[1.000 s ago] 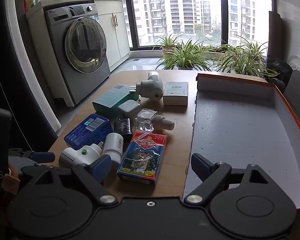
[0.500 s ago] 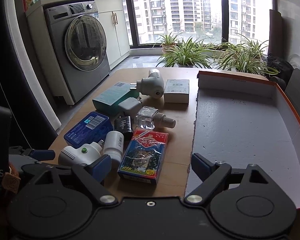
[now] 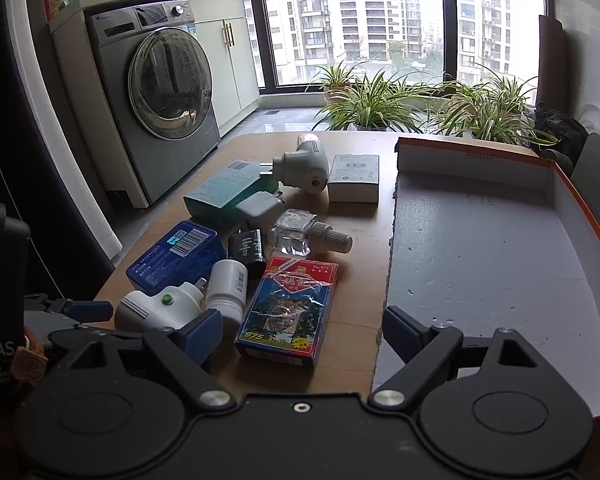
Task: Organize rigid objects
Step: 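Move left gripper to white plug-in heater while right gripper approaches tiger-print box, then close left gripper on white heater while right gripper grasps tiger-print box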
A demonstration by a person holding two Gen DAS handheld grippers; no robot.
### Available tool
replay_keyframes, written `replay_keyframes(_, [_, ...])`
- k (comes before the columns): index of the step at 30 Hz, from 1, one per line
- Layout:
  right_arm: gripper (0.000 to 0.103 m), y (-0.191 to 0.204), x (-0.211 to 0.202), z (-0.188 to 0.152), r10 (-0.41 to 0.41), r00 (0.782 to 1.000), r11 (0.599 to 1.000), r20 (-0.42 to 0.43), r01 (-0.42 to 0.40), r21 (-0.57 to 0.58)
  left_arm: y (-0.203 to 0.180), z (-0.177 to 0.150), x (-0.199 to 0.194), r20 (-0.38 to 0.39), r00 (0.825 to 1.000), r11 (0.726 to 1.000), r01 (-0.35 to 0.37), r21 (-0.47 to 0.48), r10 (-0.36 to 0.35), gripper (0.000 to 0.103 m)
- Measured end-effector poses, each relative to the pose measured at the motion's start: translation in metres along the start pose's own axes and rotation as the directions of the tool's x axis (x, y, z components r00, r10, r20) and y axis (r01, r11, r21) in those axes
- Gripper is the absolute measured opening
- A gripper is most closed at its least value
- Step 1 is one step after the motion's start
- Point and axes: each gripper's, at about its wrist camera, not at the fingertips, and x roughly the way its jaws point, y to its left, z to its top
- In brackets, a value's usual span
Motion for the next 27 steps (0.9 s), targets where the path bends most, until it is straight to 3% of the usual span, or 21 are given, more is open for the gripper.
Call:
replay_keyframes(13, [0.102,0.001,0.010,-0.002,-0.011,1.000,1.000,-0.026,0.011,-0.004,-0.003,-0.003,0.009,0.022,0.999,0.999,0.037,0.038,-0.038,0.102])
replay_keyframes(20, [0.102,-0.004,0.017,0.003,-0.023,0.999,1.000,-0.041,0.023,0.012,-0.001,-0.004,0.005,0.092,0.990,0.994,0.098,0.054,-0.103,0.059])
replay_keyframes(27, [0.102,0.002,0.028,0.008,0.001,0.997,1.000,-0.072,-0.001,0.002,0.008,-0.010,-0.002,0.108,0.985,0.990,0.136,0.024,-0.138,0.058])
